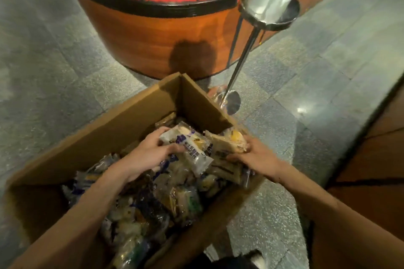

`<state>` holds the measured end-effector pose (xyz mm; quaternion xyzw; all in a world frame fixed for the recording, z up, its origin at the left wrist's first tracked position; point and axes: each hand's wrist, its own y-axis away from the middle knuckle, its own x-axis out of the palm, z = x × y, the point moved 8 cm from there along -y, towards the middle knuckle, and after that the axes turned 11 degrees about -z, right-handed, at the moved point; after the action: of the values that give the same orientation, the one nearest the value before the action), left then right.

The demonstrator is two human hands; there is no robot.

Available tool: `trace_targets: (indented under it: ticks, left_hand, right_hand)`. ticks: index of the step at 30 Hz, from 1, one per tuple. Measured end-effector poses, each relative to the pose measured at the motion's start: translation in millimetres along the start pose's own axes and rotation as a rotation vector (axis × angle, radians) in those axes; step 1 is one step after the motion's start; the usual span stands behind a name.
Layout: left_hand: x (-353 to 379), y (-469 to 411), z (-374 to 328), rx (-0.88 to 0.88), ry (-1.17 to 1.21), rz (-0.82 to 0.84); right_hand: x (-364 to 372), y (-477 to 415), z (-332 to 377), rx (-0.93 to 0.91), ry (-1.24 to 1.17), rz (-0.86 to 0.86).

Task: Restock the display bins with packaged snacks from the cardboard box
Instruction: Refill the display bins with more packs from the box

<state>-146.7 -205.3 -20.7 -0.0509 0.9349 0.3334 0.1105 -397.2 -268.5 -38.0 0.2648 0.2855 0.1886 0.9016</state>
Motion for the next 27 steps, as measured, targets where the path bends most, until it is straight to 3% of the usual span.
trace_targets:
  ticks: [7,13,18,22,27]
  left_hand:
    - [166,65,-132,0.348,-0.255,0.271]
    - [325,150,-191,0.476,-0.357,0.374]
    - [465,215,-206,0.630,-0.423,0.573]
    - [581,275,-191,0.643,-0.437,0.748]
    - [690,328,-149,0.474,-0.413,0.942]
  right_hand:
    - [-154,154,-73,0.053,-0.531,-0.238]
    - [-257,279,-162,-0.038,-0.733,-0.458]
    - [-301,365,-257,-0.008,-0.886,-0.695]
    - [-312,425,-333,0.075,-1.130,-0.870]
    - [-308,463,-398,0.084,-1.551,-1.005]
